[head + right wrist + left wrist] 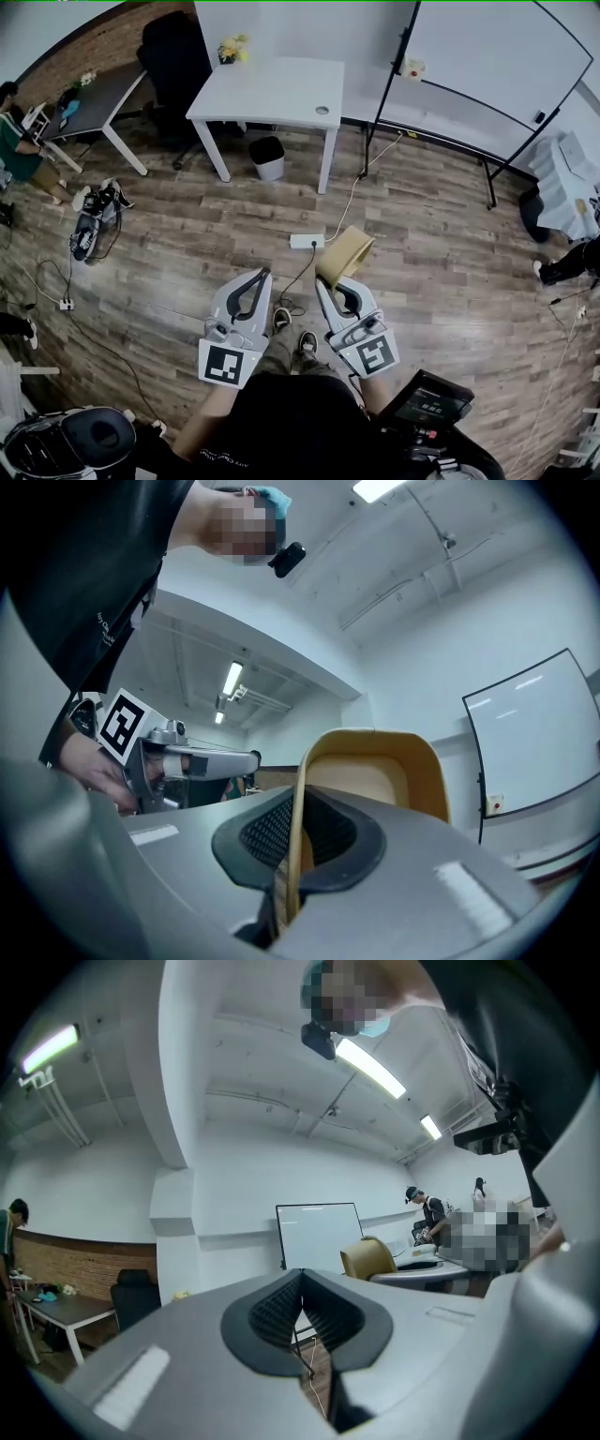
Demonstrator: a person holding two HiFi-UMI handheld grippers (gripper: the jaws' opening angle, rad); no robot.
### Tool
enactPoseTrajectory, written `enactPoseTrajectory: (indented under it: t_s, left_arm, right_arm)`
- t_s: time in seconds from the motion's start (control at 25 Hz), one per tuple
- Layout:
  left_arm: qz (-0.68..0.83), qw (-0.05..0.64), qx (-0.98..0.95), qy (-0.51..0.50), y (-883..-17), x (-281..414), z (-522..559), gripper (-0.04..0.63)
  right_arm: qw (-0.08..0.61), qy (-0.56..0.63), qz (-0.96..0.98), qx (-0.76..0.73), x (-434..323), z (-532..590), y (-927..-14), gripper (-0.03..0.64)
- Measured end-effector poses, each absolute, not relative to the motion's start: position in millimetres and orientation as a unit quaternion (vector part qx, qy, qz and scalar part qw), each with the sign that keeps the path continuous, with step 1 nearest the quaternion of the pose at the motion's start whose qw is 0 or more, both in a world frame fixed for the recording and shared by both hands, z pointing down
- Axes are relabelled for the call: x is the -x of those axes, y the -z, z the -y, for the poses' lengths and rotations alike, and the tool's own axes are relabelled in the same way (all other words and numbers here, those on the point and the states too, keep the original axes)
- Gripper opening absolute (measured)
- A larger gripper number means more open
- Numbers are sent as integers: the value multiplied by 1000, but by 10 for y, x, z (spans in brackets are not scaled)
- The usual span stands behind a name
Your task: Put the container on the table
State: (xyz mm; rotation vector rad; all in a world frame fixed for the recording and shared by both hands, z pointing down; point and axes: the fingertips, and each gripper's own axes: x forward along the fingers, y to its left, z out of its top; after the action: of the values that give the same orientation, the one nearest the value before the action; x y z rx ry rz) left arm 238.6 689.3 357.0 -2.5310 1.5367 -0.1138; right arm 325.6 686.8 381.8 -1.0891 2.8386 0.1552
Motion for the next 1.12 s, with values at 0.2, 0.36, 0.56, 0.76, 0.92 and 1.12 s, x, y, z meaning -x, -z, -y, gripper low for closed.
enactPoseTrajectory:
  t_s: [0.2, 0.36, 0.56, 0.76, 0.92, 1.12]
  left_arm:
    - [-515, 75, 853, 24, -3644, -2245, -6529, 3]
    - [-500, 72, 863, 2, -3663, -2094, -6076, 2]
    - [-481, 76, 873, -23, -3559, -1684, -5489, 2]
    - [-470, 63, 880, -15, -3547, -1116, -5064, 3]
    - [-474, 81, 877, -11, -3574, -735, -4714, 2]
    - [-500, 32, 865, -8, -3794, -446, -4315, 2]
  right_arm:
    - [40, -49, -929, 364, -3127, -6562, -3844, 18]
    - [23, -54, -923, 381, -2973, -6195, -3854, 18]
    - [1, -68, -920, 385, -2495, -5603, -3768, 18]
    - [-8, -77, -916, 394, -1974, -5136, -3665, 18]
    - [-21, -78, -915, 395, -1666, -4808, -3734, 18]
    - [-41, -70, -917, 391, -1490, -4310, -3870, 18]
